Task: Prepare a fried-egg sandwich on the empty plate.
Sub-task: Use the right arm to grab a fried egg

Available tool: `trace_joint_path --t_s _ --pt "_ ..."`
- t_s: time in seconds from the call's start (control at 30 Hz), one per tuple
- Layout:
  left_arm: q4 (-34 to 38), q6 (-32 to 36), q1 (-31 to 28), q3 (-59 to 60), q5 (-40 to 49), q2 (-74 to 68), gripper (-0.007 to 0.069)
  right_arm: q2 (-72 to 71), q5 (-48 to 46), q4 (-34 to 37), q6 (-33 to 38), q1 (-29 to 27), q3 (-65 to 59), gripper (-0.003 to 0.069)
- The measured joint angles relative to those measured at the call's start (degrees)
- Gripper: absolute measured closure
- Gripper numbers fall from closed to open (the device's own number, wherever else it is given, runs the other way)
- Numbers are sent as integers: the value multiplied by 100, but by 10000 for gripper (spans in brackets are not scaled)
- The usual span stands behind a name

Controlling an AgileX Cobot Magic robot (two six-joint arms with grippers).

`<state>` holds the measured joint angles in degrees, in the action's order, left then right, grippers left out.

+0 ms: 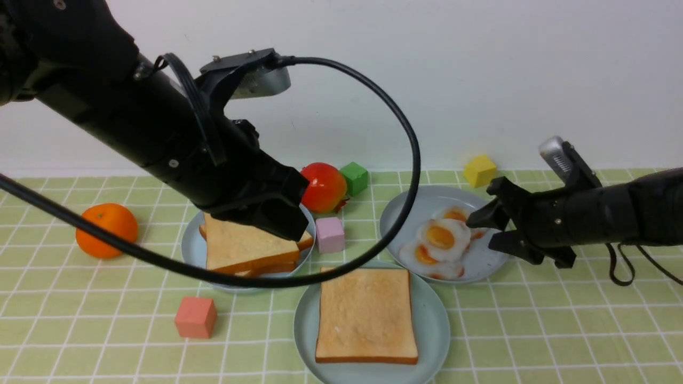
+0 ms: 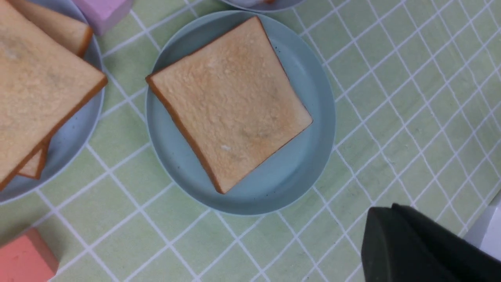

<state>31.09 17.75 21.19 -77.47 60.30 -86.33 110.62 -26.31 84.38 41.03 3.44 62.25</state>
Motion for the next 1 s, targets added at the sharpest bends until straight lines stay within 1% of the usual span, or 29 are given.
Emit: trace_joint_path --t_s 0.33,0.43,0.5,0.77,0.8,0.93,1.0 --pt "-36 -20 0 0 36 0 638 661 -54 471 201 0 326 243" --pt "-36 -20 0 0 36 0 638 704 -66 642 207 0 351 253" --pt "-36 -20 0 0 36 0 638 731 -71 769 221 0 362 272" --pt "-79 -20 0 0 36 0 638 827 -26 894 235 0 362 391" --pt "-79 -20 0 0 36 0 638 863 -21 912 235 0 369 435" --pt "-79 -40 0 0 42 0 638 922 -21 950 235 -2 370 526" --pt "-113 -121 0 0 61 0 638 928 -21 950 240 -2 375 559"
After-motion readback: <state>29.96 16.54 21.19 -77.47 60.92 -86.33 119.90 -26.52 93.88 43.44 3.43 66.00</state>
